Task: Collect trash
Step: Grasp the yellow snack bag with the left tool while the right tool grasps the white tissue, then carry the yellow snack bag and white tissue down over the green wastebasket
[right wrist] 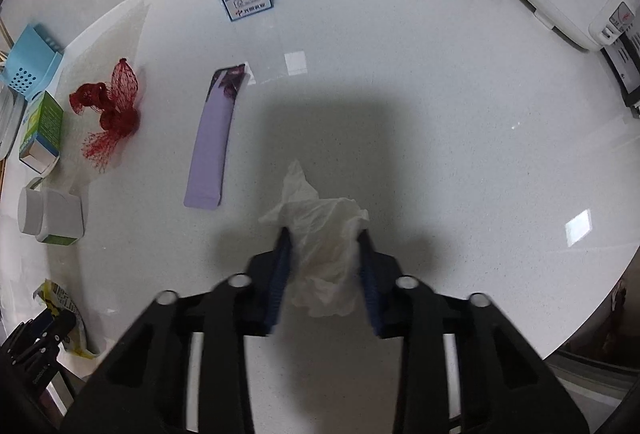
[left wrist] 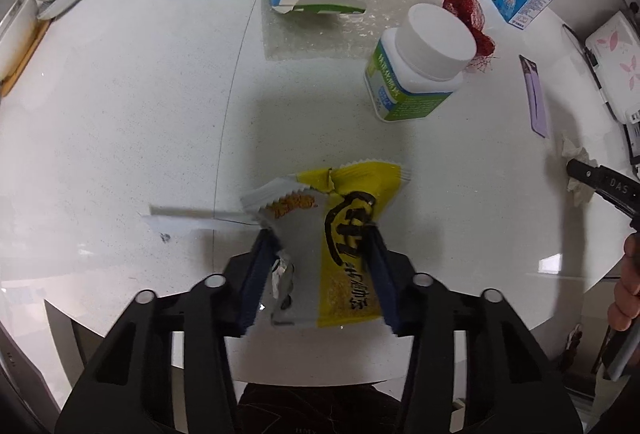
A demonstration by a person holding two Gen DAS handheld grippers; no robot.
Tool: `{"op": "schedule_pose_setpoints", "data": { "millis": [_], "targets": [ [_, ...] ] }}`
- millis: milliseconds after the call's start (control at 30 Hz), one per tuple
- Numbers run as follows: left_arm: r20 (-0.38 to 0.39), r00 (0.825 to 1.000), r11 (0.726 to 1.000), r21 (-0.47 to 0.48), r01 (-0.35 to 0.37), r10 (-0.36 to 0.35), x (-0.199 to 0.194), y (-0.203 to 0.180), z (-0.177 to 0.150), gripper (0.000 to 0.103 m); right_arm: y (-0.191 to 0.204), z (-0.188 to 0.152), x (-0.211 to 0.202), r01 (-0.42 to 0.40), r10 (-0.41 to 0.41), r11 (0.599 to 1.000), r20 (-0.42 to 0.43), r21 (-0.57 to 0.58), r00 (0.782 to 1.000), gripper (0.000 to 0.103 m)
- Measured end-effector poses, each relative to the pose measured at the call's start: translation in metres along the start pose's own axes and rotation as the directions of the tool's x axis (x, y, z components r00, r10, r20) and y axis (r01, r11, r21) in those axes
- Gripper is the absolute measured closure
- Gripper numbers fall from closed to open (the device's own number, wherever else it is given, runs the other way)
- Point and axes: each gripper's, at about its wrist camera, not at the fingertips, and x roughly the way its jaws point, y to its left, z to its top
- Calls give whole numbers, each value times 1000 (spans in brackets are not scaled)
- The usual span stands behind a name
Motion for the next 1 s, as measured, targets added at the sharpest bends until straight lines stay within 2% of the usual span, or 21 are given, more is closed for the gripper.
{"op": "schedule_pose_setpoints", "data": {
  "millis": [33,167,433,1000],
  "targets": [
    [5,1000,1000,7,0,0,-2,-2,0,70,0,0,0,2,-2,1000,0,-1,1000,86],
    [11,1000,1000,19,7,-7,-6,-5,2,77,0,-1,-1,-1,1,1000,6,4,1000,90],
    [29,1000,999,37,11,-12,-12,-2,3,79,1,-8,-20,-6,6,1000,44,-19,999,90],
    [129,992,998,62,3,-11,-49,-5,-11,80,16,-36,-70,-38,48,997,152,-68,987,90]
  ]
}}
